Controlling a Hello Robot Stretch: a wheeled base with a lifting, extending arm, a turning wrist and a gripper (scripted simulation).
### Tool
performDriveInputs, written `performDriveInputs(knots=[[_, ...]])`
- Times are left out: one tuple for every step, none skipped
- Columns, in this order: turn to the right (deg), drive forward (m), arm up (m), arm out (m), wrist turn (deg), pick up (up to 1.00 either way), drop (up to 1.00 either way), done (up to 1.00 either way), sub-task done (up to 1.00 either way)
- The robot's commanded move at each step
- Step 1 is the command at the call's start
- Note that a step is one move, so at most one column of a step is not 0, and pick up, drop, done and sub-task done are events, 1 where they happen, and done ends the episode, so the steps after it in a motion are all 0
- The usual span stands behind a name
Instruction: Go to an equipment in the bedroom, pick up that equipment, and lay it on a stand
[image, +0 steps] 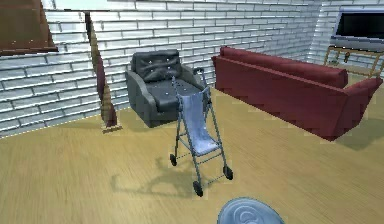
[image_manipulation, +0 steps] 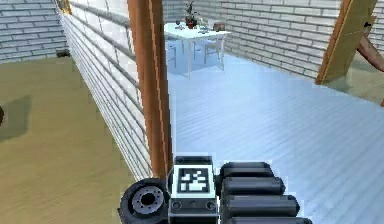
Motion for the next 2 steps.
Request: performDriveInputs(knots=[[3.0, 0.0, 0.0, 0.0, 0.0, 0.0, 0.0, 0.0, 0.0], [0.0, 0.2, 0.0, 0.0, 0.0, 0.0, 0.0, 0.0, 0.0]])
